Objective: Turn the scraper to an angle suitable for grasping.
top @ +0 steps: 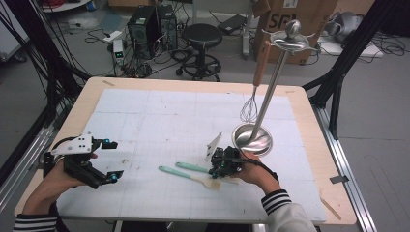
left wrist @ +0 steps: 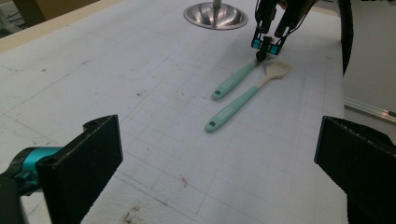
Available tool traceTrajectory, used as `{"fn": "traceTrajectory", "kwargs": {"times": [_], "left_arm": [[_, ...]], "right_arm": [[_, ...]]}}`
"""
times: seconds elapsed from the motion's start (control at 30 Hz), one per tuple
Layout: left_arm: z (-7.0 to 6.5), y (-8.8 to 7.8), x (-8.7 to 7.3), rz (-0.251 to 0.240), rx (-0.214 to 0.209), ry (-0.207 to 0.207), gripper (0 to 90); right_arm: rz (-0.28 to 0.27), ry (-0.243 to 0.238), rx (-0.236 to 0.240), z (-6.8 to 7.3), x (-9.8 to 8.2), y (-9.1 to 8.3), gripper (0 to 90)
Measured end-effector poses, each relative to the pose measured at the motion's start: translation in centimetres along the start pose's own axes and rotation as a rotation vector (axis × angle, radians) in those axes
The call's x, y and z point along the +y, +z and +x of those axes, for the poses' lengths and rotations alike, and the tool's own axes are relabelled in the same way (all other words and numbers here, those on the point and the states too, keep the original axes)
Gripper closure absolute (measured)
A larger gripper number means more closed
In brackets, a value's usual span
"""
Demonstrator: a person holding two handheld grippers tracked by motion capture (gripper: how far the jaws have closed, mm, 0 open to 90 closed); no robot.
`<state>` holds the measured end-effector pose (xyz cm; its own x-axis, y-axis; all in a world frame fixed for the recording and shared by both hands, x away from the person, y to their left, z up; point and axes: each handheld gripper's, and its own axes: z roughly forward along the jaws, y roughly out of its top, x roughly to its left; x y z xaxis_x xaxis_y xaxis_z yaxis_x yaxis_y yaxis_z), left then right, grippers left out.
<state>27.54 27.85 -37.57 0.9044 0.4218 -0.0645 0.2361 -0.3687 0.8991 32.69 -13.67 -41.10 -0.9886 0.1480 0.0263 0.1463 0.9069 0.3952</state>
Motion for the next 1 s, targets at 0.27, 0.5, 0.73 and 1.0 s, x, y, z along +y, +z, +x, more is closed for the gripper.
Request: {"fn": "traceTrajectory", "kwargs": {"times": [0.27,0.5,0.73,1.0], "left_arm": [[0.0,0.0,-0.1,0.001,0.001,-0.001,1.6],[0.0,0.1,-0.1,0.005,0.004,-0.003,1.7],[0.1,0.1,-0.1,0.005,0.005,-0.003,1.6],[0.1,0.2,-0.1,0.006,0.001,-0.002,1.6]], "right_arm": [[0.014,0.051,-0.021,-0.5,-2.2,-0.9,89.1],[0.029,0.107,-0.046,-1.0,-4.1,-2.2,89.1],[0.001,0.110,-0.048,-1.0,-4.5,-2.8,89.0],[-0.053,0.120,-0.045,-1.1,-3.1,-3.4,89.0]]}}
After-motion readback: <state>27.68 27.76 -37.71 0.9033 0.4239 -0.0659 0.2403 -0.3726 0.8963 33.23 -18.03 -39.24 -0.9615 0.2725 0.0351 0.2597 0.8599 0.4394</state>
